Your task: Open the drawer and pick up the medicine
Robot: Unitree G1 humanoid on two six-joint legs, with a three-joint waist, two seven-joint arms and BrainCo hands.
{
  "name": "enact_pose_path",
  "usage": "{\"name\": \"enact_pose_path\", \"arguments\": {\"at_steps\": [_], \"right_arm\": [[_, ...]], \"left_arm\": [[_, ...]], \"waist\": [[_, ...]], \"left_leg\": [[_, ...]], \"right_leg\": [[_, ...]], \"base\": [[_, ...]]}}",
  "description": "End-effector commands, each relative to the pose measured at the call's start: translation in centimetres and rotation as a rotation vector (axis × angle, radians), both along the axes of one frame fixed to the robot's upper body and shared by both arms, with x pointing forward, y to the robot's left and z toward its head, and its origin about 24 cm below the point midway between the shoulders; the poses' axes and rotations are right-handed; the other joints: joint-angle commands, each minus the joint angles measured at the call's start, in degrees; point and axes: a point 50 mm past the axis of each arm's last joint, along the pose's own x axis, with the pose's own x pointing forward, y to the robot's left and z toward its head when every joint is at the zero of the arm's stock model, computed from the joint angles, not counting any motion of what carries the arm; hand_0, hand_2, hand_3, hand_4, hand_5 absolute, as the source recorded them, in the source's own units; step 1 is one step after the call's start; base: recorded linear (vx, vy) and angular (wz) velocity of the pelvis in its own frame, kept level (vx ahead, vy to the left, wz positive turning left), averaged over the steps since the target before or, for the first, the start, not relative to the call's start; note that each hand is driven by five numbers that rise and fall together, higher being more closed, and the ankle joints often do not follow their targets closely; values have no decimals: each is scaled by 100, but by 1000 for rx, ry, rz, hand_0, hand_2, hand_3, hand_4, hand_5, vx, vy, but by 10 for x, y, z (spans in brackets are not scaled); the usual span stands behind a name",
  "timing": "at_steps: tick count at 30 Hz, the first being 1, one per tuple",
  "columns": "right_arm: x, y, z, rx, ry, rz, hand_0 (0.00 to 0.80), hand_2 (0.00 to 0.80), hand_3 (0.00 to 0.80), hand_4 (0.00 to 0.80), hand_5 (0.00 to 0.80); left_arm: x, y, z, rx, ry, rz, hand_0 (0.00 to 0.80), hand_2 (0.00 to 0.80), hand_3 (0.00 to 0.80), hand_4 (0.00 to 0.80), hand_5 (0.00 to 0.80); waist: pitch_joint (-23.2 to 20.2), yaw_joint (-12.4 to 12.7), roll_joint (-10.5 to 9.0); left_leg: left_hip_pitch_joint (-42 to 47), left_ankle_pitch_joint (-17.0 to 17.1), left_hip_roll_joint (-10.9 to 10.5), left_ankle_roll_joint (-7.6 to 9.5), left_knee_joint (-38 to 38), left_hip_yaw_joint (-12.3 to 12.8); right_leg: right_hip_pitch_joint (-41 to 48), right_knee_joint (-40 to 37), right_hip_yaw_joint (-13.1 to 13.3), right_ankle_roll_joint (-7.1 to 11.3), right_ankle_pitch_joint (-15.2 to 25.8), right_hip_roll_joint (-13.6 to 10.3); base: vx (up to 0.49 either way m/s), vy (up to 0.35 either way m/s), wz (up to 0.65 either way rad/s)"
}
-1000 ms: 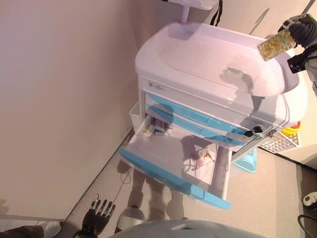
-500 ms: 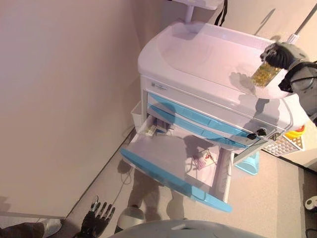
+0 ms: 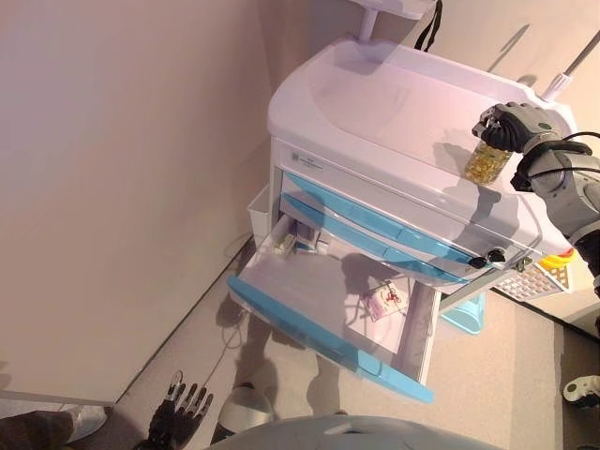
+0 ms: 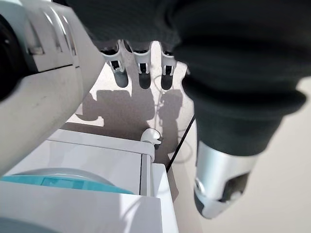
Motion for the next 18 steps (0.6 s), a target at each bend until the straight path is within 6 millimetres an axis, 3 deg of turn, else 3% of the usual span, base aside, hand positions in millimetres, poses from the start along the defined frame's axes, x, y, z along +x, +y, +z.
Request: {"name": "enact_pose_path", "arguments": {"at_steps": [1, 18], "right_arm": [[2, 15, -1, -58, -26, 47, 800, 800, 800, 800, 800], [-2, -10, 9, -27, -177, -102, 800, 800, 800, 800, 800]], "left_arm": [[3, 9, 6, 24, -17, -38, 0, 0, 0, 0, 0], [2, 7, 5, 11, -10, -33, 0, 0, 0, 0, 0]], "waist": [[-169, 207, 127], [-247, 175, 227]], "left_leg": [[-365, -82, -90, 180, 121, -227], [-299, -89, -90, 174, 100, -201]], "right_leg": [[-4, 729, -103, 321, -456, -97], [17, 707, -49, 338, -442, -105]], "base": [[0, 0, 0], [0, 0, 0]]}}
